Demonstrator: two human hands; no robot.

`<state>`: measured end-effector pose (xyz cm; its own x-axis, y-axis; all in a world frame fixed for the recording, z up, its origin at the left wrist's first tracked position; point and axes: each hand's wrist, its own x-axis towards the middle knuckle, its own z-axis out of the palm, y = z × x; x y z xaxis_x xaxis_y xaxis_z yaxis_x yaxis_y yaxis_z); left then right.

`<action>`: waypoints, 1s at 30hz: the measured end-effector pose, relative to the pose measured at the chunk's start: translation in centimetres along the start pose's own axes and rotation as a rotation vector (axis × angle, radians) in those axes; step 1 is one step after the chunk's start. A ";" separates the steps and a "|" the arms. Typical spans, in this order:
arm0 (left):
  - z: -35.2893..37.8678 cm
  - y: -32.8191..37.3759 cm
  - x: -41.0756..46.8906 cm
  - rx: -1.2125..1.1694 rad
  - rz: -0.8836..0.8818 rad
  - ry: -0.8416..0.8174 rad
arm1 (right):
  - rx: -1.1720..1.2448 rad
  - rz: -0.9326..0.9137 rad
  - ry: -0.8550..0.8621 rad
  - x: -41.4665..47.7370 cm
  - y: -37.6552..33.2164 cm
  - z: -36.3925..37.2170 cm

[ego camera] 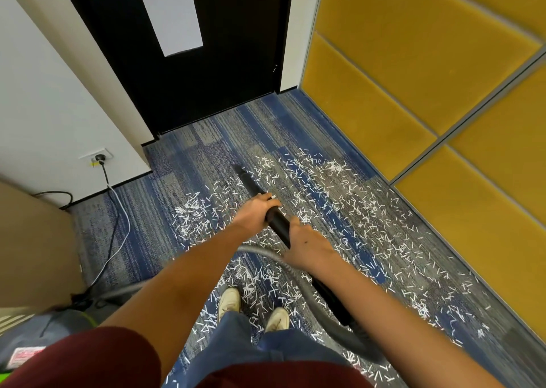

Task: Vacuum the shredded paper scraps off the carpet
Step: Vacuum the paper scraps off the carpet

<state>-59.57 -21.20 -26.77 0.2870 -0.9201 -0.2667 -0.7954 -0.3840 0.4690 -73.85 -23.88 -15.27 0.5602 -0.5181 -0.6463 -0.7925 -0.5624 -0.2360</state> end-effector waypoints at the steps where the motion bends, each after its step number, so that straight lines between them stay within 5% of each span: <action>1: 0.0 0.1 0.1 0.001 0.004 0.002 | 0.003 0.001 0.003 0.0 0.1 0.0; 15: -0.6 1.1 -0.4 0.055 0.114 0.009 | 0.024 0.007 -0.008 -0.6 0.6 0.5; 30: 0.5 0.3 -3.7 0.081 0.045 0.022 | -0.012 -0.059 -0.049 -2.4 0.3 1.9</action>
<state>-61.18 -17.84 -26.05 0.2610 -0.9379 -0.2284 -0.8480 -0.3358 0.4100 -75.83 -21.59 -15.16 0.5932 -0.4520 -0.6662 -0.7553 -0.5989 -0.2662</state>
